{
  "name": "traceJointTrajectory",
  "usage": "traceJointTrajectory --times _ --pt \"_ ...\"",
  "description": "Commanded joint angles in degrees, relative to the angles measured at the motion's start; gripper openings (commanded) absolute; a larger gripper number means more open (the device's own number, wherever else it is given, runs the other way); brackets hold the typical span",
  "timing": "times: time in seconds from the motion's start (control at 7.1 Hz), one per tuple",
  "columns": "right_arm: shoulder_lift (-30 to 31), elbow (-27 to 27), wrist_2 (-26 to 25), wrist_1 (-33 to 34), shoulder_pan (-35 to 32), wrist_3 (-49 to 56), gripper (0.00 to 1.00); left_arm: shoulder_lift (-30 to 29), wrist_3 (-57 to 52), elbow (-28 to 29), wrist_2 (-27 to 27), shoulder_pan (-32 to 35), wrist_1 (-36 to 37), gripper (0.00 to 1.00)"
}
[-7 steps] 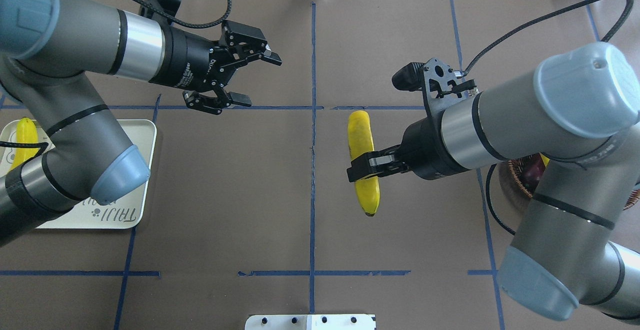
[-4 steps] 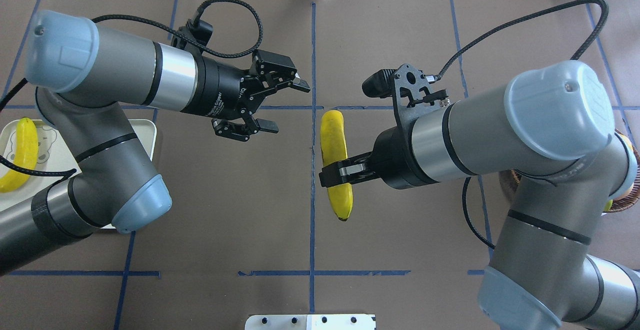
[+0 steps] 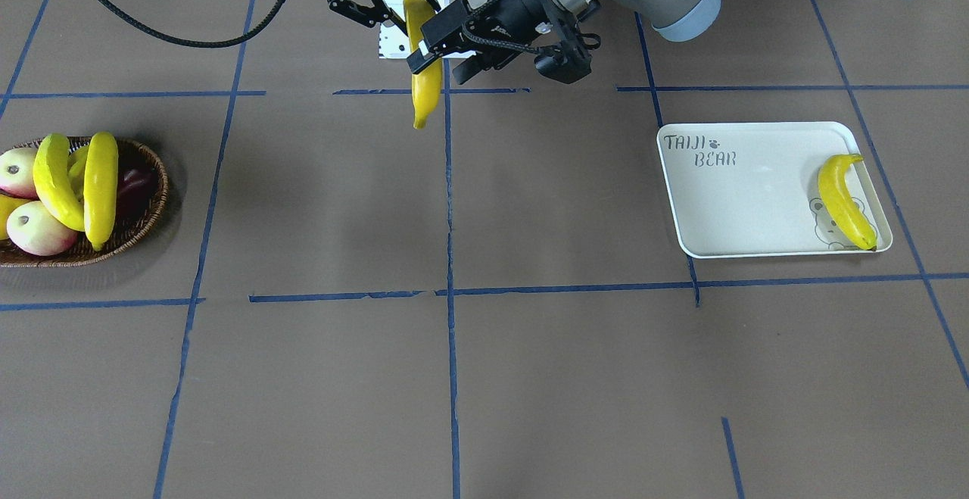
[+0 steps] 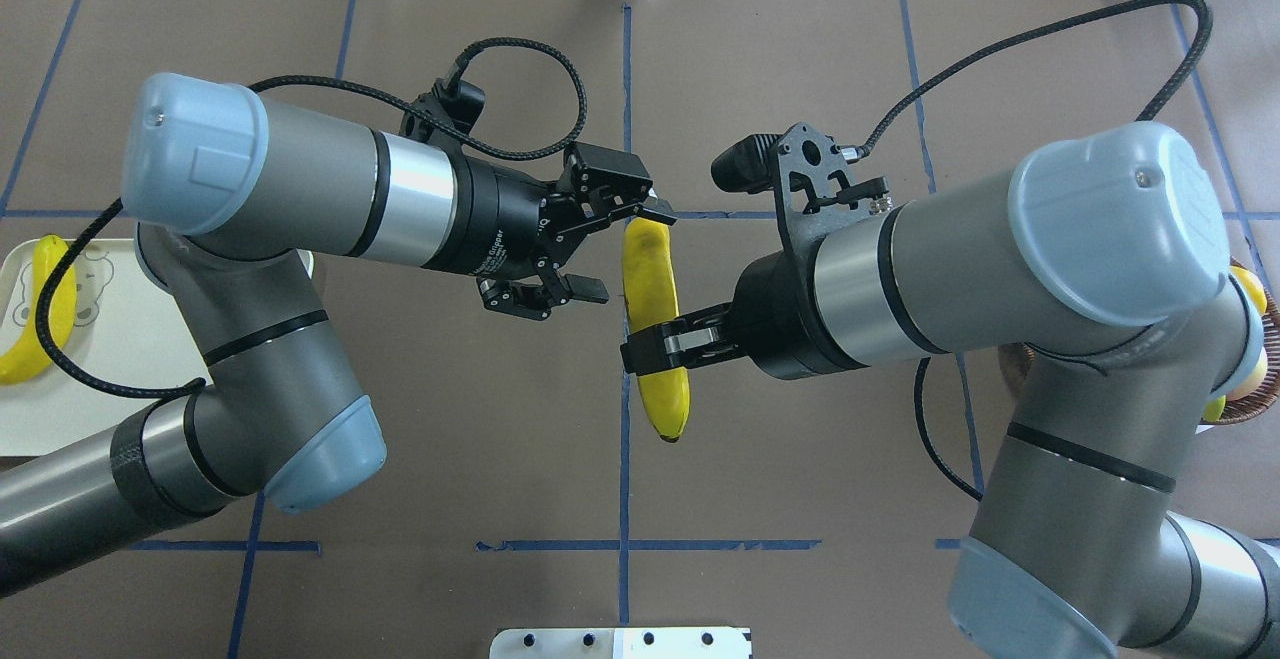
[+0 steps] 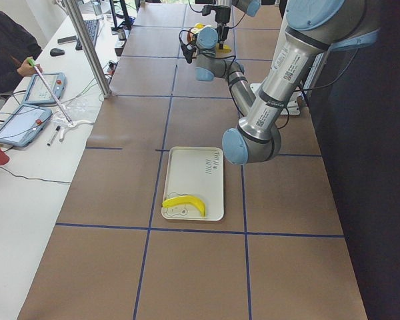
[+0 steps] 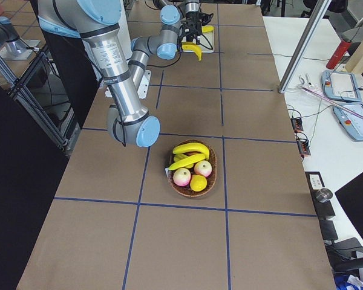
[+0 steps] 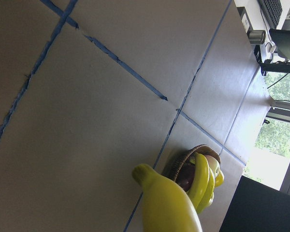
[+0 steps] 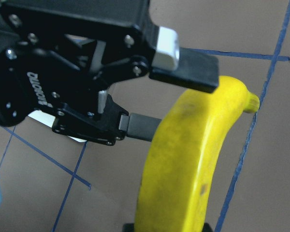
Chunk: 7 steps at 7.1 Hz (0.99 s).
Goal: Transfer all bananas from basket to plate
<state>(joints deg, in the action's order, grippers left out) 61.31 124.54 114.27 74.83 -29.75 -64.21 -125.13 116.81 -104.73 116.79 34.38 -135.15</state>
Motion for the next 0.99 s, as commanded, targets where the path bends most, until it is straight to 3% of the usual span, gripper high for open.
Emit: traceJointTrajectory --times 0.0,0.14,0.28,0.42,0.56,0.7,0.84 --pt "-0.05 0.01 -0.01 -0.03 0.04 0.05 0.01 -0.30 -0.09 0.14 -0.07 -0.89 -0.03 1.00" --pt "-0.05 0.01 -0.01 -0.03 0.04 0.05 0.01 -0.29 -0.09 0.05 -0.07 -0.89 0.15 0.67" --pt "-0.05 0.01 0.08 -0.03 0.04 0.05 0.01 -0.03 -0.26 -0.30 0.02 -0.89 -0.02 0.06" --pt "-0.05 0.01 0.08 -0.03 -0.04 0.14 0.01 0.06 -0.18 -0.56 0.02 -0.89 -0.03 0.00" --pt "-0.05 0.09 0.25 -0.12 -0.04 0.05 0.27 0.14 0.00 -0.65 0.02 -0.72 0.15 0.00" --pt "-0.05 0.09 0.17 -0.12 -0.04 0.05 0.99 0.14 0.00 -0.65 0.02 -0.63 0.15 0.00" --pt "-0.05 0.27 0.17 -0.12 -0.04 0.05 1.00 0.14 0.09 -0.65 0.02 -0.63 0.15 0.00"
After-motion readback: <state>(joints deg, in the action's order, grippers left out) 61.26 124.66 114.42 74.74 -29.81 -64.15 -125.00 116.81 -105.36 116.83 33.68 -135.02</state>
